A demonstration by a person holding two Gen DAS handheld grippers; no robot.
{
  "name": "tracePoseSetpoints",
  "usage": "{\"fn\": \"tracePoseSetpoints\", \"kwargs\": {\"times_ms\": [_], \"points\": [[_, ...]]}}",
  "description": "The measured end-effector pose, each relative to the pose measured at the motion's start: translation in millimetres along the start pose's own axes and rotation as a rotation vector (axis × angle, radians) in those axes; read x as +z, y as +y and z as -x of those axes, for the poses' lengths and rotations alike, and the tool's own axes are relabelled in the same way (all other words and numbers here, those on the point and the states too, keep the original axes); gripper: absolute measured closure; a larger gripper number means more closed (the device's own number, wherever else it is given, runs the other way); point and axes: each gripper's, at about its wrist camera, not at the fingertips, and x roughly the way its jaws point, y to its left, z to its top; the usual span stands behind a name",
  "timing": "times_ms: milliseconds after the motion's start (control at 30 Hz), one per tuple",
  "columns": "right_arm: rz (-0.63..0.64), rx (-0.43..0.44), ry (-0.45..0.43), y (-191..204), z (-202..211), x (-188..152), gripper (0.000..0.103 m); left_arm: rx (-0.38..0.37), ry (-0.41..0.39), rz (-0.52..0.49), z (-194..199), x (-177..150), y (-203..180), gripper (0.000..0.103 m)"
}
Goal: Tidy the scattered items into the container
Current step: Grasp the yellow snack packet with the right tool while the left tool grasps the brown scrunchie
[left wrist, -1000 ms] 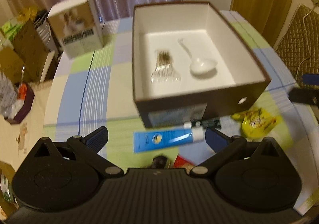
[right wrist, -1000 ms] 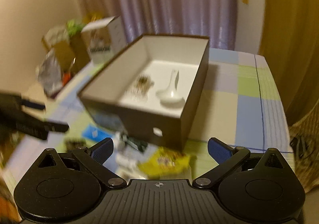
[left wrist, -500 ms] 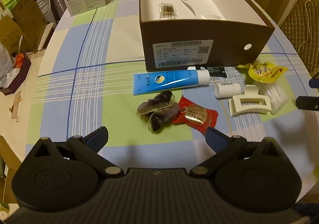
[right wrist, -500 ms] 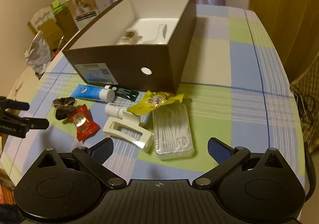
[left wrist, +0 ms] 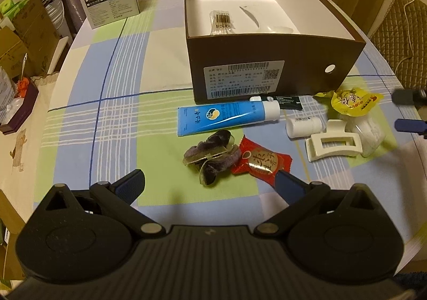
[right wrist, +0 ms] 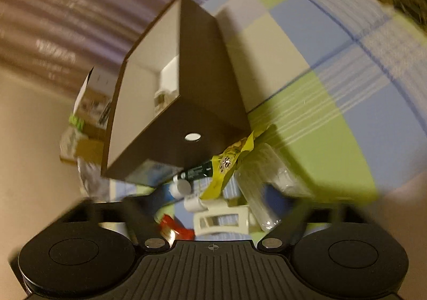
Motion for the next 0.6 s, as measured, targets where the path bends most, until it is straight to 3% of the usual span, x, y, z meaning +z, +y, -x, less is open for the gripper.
{"fn": "tracePoseSetpoints", "kwargs": {"times_ms": [67, 267, 333, 500, 533, 600], "points": [[-0.092, 0.003, 0.018, -8, -12, 6, 0.031, -0.001, 0.000, -0.002, -2, 0, 1, 0.001], [-0.199, 0.009, -0.001, -11, -30, 22, 0.031, -0.004, 0.010, 0.006, -8, 2, 4, 0.001], [-0.218, 0.004, -0.001, -11, -36, 27, 0.050, -0.008, 0.012, 0.007, -10, 4, 6, 0.001], [-0.262, -0.005, 0.009, -17, -47, 32, 0.055, -0.013, 0.018, -0.002, -18, 5, 7, 0.001], [-0.261, -0.012, 0.011, -17, -49, 32, 0.069, -0.020, 0.017, -0.005, -19, 6, 7, 0.001], [-0.267, -0.008, 0.039, -21, -53, 30, 0.079, -0.034, 0.014, -0.015, -21, 5, 7, 0.001]]}}
